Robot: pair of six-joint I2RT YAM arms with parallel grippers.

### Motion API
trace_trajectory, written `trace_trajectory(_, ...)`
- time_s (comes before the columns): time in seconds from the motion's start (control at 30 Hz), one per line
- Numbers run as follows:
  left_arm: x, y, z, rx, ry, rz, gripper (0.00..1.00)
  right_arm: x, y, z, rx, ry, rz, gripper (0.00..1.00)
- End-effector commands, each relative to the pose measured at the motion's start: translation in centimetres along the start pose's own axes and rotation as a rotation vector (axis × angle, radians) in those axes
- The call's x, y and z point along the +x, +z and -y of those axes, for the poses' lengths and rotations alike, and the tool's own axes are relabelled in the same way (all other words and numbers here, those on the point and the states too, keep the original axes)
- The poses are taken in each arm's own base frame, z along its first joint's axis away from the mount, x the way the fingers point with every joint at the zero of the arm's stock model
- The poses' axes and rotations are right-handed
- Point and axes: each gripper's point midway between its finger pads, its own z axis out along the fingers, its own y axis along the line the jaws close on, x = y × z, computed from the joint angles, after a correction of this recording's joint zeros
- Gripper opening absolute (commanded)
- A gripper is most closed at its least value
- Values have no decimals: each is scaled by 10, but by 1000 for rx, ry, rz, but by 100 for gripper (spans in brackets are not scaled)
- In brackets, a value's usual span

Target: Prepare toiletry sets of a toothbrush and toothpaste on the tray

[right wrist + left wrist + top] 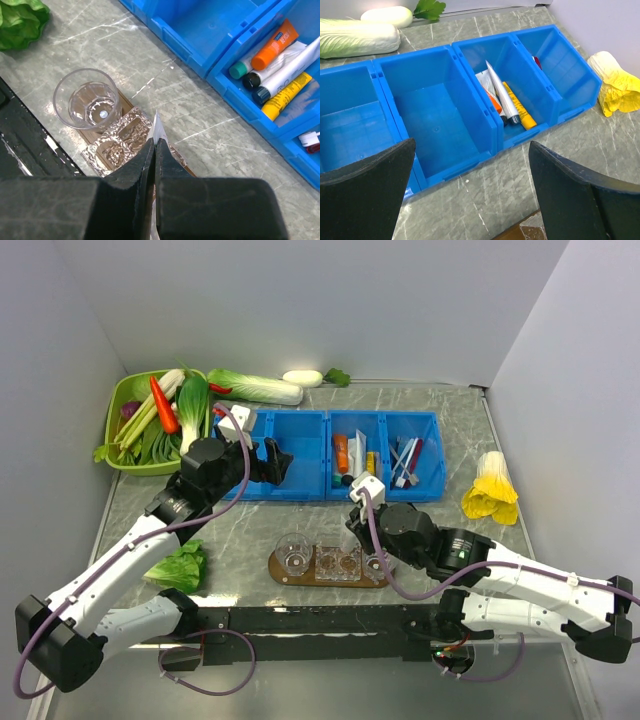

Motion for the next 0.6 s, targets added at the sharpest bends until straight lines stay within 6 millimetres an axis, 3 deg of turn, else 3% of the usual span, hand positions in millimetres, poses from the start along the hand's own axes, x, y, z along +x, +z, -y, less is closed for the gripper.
trace_trajectory(0.0, -7, 2, 4, 19, -3, 25, 97, -16, 2, -2, 2, 25, 76, 0)
trace_trajectory(0.57, -6, 3, 7, 36, -4, 19, 97, -5, 12, -7, -7, 18, 55, 0)
